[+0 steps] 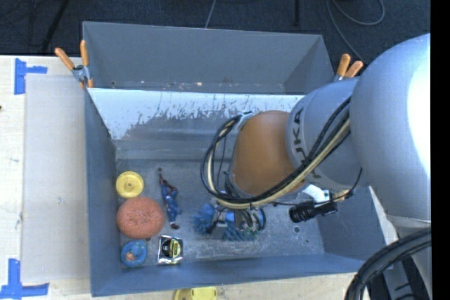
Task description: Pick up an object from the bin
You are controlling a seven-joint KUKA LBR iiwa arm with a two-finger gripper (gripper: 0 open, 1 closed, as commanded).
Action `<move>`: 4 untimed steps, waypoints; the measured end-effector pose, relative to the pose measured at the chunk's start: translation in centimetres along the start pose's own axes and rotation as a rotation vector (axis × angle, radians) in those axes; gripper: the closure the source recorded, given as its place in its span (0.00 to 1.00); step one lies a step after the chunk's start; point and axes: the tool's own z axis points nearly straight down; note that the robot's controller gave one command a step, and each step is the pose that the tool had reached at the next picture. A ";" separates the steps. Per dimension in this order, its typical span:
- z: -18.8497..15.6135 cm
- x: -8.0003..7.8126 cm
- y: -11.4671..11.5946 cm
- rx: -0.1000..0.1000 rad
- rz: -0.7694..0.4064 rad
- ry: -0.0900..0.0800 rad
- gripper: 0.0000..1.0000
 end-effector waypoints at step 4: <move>0.0 0.0 0.0 -0.001 0.005 0.000 1.00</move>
Offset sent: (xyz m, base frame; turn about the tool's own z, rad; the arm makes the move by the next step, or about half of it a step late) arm 0.0000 0.0000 0.0000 0.0000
